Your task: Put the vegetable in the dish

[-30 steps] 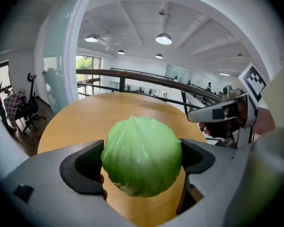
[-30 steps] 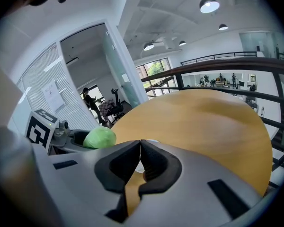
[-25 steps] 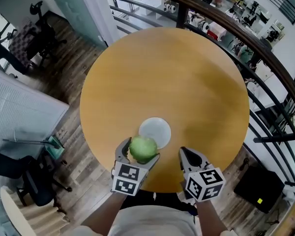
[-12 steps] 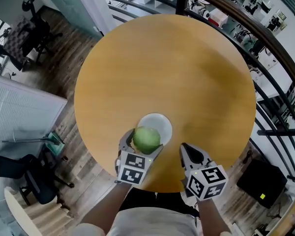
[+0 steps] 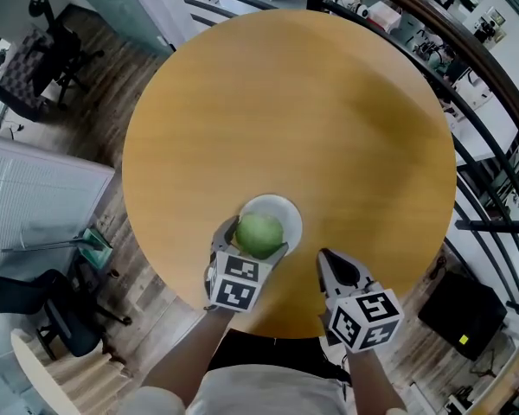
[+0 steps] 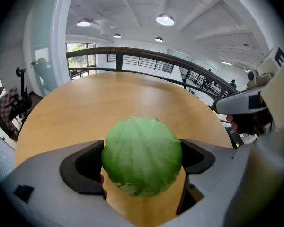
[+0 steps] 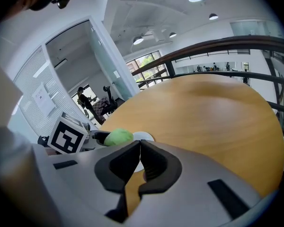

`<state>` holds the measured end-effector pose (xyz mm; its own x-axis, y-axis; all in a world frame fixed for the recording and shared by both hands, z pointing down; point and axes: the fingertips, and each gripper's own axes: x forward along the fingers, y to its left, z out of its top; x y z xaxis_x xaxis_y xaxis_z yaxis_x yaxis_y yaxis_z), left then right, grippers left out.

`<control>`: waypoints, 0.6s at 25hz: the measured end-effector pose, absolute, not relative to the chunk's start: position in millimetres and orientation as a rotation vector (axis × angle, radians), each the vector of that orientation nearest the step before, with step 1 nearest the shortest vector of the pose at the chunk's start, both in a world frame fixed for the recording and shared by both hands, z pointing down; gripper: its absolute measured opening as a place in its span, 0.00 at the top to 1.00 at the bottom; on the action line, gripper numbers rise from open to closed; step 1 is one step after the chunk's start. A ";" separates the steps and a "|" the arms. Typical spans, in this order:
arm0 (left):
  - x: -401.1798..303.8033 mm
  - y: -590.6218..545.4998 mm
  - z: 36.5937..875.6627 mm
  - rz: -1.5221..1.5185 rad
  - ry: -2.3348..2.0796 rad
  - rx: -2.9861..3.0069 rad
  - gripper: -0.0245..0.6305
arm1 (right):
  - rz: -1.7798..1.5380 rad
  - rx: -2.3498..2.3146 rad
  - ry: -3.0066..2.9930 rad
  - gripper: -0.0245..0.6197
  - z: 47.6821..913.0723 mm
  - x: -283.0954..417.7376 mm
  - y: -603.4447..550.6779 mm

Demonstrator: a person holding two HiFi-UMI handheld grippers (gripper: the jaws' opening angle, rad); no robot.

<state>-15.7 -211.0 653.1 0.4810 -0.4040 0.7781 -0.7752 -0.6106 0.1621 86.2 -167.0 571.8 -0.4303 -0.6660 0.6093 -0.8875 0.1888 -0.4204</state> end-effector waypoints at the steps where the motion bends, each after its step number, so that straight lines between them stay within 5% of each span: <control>1: -14.9 -212.1 658.0 0.989 -0.969 2.227 0.22 | 1.091 1.478 -2.177 0.92 573.7 86.7 -167.2; 15: 2.7 -213.6 688.6 1.101 -0.892 2.206 0.22 | 1.153 1.480 -2.148 0.92 589.5 93.2 -164.9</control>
